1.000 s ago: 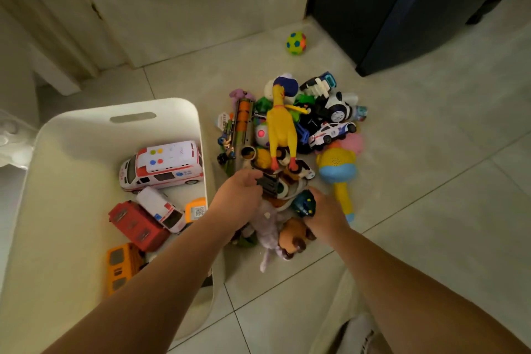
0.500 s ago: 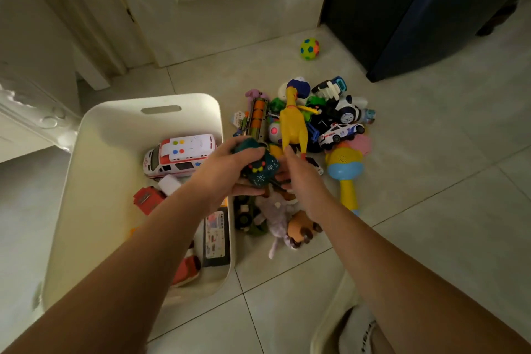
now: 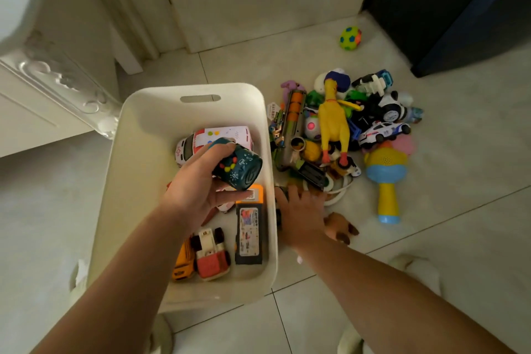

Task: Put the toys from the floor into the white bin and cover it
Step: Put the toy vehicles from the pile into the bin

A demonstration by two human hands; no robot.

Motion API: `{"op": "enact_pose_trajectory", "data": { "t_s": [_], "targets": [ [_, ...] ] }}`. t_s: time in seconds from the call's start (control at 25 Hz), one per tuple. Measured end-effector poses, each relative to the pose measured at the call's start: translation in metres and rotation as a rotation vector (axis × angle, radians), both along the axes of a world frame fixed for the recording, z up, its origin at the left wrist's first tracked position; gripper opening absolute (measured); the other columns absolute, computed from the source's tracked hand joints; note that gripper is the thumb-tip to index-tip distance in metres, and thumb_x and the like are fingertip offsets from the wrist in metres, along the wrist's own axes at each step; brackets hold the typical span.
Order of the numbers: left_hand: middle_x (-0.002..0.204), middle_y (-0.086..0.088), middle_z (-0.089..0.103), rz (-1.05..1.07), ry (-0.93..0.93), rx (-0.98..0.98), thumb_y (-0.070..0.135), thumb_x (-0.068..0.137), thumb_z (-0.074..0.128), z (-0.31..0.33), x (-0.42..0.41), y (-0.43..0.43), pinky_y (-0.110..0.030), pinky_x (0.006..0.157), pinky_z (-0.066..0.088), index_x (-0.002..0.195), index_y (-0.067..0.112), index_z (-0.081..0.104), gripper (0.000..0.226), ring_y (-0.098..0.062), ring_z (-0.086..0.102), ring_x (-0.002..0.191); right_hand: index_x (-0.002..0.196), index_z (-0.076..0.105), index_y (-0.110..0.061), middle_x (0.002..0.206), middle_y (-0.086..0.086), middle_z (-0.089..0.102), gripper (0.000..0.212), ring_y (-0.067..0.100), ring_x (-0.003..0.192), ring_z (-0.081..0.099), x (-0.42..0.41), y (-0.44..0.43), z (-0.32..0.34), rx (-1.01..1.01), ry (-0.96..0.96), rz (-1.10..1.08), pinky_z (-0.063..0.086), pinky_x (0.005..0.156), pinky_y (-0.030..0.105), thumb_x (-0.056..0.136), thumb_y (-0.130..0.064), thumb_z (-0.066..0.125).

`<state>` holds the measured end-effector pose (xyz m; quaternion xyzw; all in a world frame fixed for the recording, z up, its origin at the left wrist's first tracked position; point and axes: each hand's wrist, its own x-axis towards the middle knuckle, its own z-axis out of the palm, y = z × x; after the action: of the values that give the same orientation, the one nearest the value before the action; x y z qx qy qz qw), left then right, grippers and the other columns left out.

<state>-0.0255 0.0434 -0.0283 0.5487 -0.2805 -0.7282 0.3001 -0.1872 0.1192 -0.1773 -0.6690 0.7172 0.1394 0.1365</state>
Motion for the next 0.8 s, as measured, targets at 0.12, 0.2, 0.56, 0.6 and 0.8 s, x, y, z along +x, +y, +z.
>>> {"op": "enact_pose_trajectory", "data": {
  "t_s": [0.12, 0.2, 0.56, 0.6, 0.8],
  "targets": [
    [0.122, -0.016, 0.063, 0.036, 0.016, 0.039, 0.028, 0.090, 0.061, -0.008, 0.010, -0.001, -0.037, 0.062, 0.059, 0.119, 0.016, 0.061, 0.032, -0.031, 0.068, 0.101, 0.137, 0.010, -0.029, 0.134, 0.018, 0.045, 0.076, 0.041, 0.118, 0.051, 0.009, 0.000, -0.009, -0.006, 0.035, -0.020, 0.005, 0.109, 0.069, 0.082, -0.051, 0.058],
    [0.123, -0.016, 0.063, 0.037, 0.016, 0.057, 0.029, 0.089, 0.062, -0.012, 0.015, 0.001, -0.038, 0.064, 0.059, 0.122, 0.016, 0.060, 0.035, -0.031, 0.068, 0.102, 0.144, 0.002, -0.029, 0.147, 0.024, 0.028, 0.083, 0.042, 0.125, 0.047, 0.011, -0.008, -0.004, 0.119, 0.055, -0.045, 0.013, 0.111, 0.064, 0.085, -0.052, 0.056],
    [0.109, -0.016, 0.068, 0.124, -0.067, 0.116, 0.029, 0.091, 0.059, -0.016, 0.047, 0.009, -0.031, 0.052, 0.059, 0.112, 0.013, 0.060, 0.026, -0.025, 0.074, 0.076, 0.139, 0.021, -0.036, 0.139, 0.001, 0.041, 0.100, 0.025, 0.123, 0.050, -0.024, -0.017, 0.012, 0.009, -0.505, -0.286, 0.043, 0.100, 0.046, 0.061, -0.048, 0.082],
    [0.108, -0.016, 0.068, 0.133, -0.073, 0.118, 0.030, 0.091, 0.059, -0.015, 0.049, 0.010, -0.031, 0.051, 0.058, 0.110, 0.013, 0.061, 0.025, -0.025, 0.075, 0.074, 0.140, 0.022, -0.036, 0.139, 0.001, 0.040, 0.102, 0.024, 0.121, 0.051, -0.029, -0.019, 0.020, -0.040, -0.587, -0.362, 0.046, 0.098, 0.046, 0.060, -0.046, 0.084],
    [0.104, -0.013, 0.067, 0.142, -0.117, 0.119, 0.031, 0.091, 0.060, -0.010, 0.058, 0.017, -0.033, 0.056, 0.061, 0.107, 0.017, 0.061, 0.021, -0.025, 0.072, 0.081, 0.132, 0.032, -0.031, 0.127, 0.001, 0.044, 0.088, 0.023, 0.112, 0.053, -0.051, -0.034, 0.074, -0.348, -0.840, -0.647, 0.047, 0.087, 0.036, 0.063, -0.026, 0.085]
  ]
}}
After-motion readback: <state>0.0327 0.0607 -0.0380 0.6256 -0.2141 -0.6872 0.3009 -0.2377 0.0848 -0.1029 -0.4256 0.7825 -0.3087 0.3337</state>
